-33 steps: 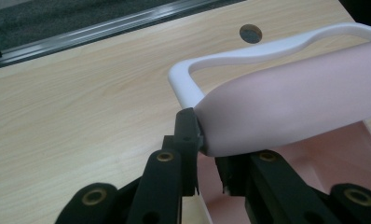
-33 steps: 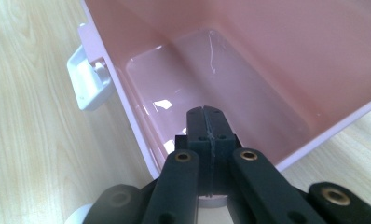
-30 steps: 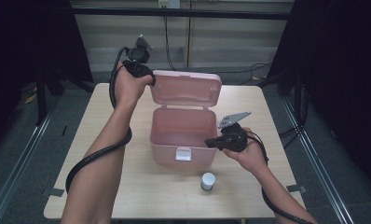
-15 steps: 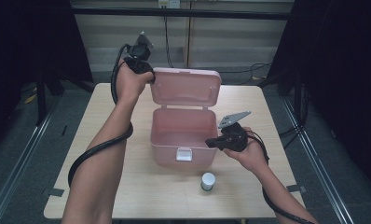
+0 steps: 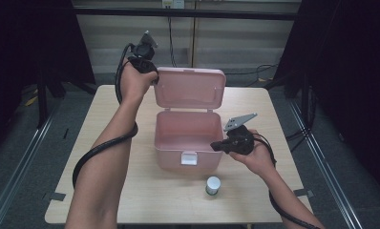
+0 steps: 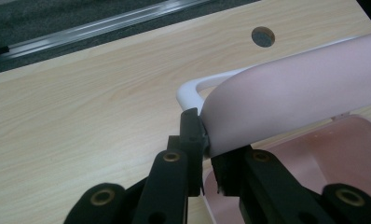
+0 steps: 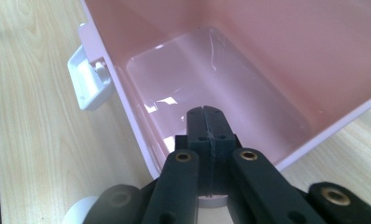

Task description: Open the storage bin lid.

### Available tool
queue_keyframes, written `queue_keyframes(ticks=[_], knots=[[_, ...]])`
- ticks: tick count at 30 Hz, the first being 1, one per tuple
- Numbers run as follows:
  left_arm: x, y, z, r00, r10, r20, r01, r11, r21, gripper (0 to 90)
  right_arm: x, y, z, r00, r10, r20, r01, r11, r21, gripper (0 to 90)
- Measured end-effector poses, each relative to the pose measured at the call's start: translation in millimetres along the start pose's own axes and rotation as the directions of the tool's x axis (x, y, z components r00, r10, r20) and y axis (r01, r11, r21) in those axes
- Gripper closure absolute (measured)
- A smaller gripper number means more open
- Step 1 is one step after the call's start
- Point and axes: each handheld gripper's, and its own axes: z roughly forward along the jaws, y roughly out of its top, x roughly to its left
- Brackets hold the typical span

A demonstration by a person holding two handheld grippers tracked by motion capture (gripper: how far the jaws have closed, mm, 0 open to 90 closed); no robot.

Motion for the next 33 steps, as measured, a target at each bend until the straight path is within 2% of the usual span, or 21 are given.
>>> queue_keyframes(ticks=[7,11,16,20,22,33], knots=[[0.6,2.0,2.9,0.9999,-0.011,-0.001,0.011,0.9999,0.001,83.9,-0.4,0.5,0.1,1.0000,-0.009,0.000,0.009,1.000,0.003,90.0],[1.9,3.1,4.0,1.0000,-0.001,-0.003,0.001,1.0000,0.003,84.1,-0.9,1.0,0.1,0.9999,-0.012,-0.001,0.012,1.000,0.008,90.0],[2.8,4.5,6.3,0.9999,-0.013,-0.006,0.013,0.9999,0.001,84.4,-1.1,1.6,0.3,0.9999,-0.012,-0.010,0.012,1.000,0.011,90.0],[5.3,6.5,9.7,1.0000,-0.006,-0.005,0.006,1.0000,-0.006,85.0,-1.2,2.2,0.6,0.9999,-0.015,-0.005,0.016,1.000,0.017,90.0],[6.7,7.4,11.7,0.9998,-0.020,0.001,0.020,0.9997,-0.012,85.4,-2.1,1.9,0.7,0.9998,-0.015,-0.012,0.015,1.000,0.010,90.0],[13.8,10.3,17.4,0.9994,-0.036,0.004,0.036,0.9993,-0.009,86.0,-1.4,2.4,0.6,0.9999,-0.012,-0.009,0.012,1.000,0.019,90.0]])
